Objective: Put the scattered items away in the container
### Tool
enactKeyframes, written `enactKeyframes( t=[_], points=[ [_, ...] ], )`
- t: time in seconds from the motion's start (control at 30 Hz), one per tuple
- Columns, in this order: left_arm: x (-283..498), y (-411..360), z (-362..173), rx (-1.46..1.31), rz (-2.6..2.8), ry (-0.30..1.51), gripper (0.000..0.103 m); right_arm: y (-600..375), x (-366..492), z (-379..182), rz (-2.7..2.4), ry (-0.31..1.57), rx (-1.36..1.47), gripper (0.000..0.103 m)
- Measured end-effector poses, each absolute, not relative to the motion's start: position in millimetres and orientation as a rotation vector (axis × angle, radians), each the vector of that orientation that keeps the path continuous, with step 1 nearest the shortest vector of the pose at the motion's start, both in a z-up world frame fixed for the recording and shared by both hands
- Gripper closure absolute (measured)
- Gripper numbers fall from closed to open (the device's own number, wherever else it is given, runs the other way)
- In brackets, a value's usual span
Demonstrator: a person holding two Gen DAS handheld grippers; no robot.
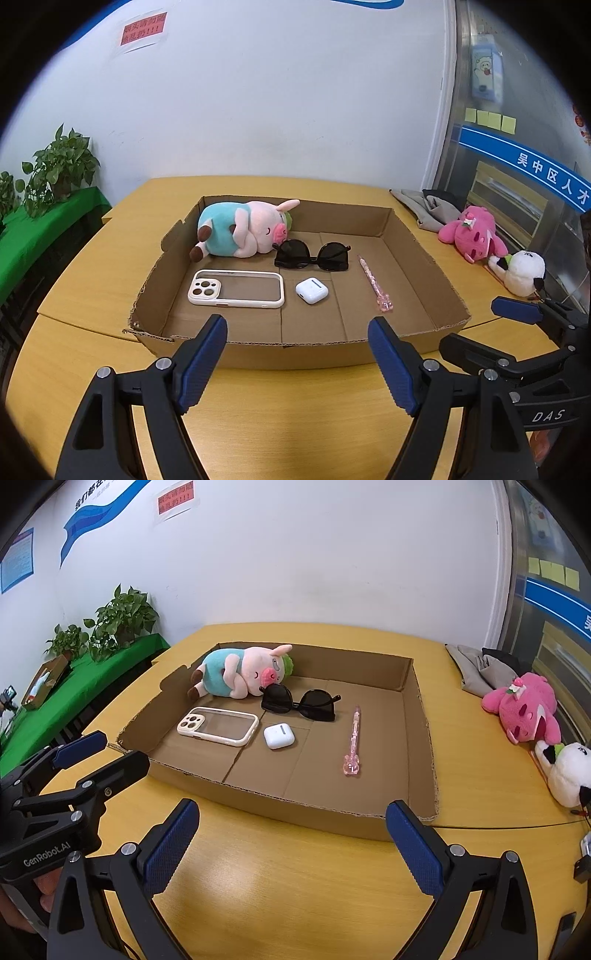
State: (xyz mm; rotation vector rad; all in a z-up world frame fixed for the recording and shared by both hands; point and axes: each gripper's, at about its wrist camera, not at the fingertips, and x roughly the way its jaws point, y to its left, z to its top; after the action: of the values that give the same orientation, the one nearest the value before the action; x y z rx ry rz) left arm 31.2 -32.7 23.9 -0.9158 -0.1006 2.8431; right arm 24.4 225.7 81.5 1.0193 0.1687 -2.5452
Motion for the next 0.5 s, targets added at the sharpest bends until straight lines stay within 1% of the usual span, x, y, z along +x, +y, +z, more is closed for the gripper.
enactKeyframes(
  t=[0.5],
  points=[
    [39.1,-22.4,21.0,-0.986,2.845,-0.039,0.024,237.6,41.0,82.9,-2.546,0.145,1.007,0.000]
  ],
)
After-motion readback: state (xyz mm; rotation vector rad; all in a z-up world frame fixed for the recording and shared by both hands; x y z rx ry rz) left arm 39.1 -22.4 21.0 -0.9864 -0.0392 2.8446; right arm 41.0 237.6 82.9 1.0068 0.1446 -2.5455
